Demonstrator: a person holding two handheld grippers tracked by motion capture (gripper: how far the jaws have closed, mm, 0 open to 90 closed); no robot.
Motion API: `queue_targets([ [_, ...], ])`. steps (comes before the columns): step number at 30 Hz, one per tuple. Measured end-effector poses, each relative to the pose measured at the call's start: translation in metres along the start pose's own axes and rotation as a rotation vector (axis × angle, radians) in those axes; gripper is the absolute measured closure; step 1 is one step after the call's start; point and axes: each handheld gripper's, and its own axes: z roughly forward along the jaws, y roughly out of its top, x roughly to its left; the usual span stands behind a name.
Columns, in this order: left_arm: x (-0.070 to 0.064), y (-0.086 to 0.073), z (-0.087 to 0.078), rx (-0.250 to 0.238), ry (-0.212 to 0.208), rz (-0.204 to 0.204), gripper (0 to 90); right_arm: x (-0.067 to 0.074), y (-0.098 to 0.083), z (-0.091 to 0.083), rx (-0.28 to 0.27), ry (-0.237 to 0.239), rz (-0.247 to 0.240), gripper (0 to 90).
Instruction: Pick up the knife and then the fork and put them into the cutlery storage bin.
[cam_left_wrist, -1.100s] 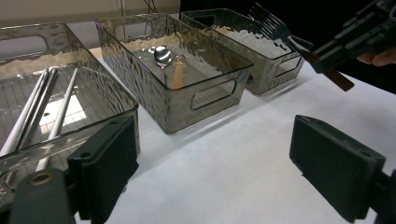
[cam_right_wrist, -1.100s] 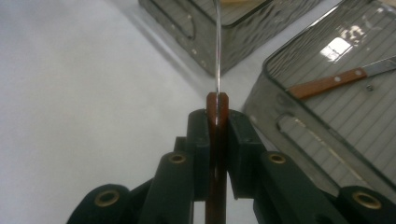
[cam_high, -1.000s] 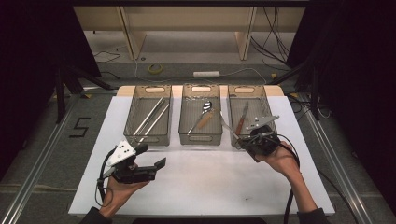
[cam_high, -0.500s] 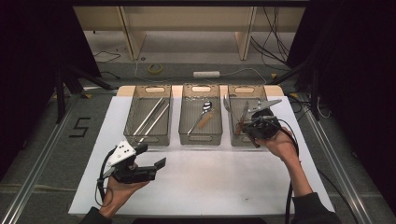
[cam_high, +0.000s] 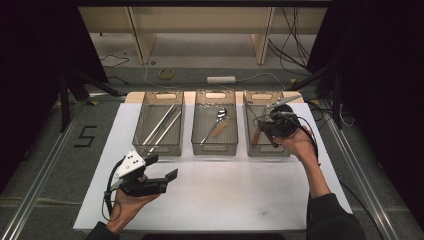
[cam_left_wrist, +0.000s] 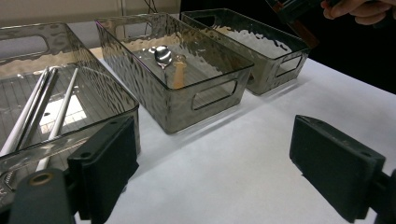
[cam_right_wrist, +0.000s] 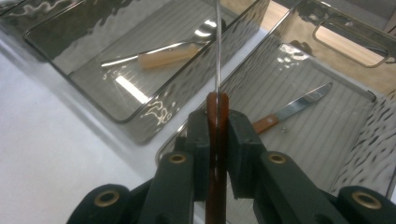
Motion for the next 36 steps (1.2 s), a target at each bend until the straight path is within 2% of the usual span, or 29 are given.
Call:
queue_targets([
  [9,0.0,0.0,0.0,-0.001,0.0,0.001,14.6,-0.014,0.009,0.012,0.001,-0.026,0.05,81.3],
  [18,0.0,0.0,0.0,-0.003,-0.001,-0.001,14.5,-0.028,0.01,0.027,0.038,-0.07,0.11,81.2],
  [36,0.0,0.0,0.0,-0.003,-0.001,0.0,14.6,-0.036,0.005,0.047,0.091,-0.123,0.167,81.2],
])
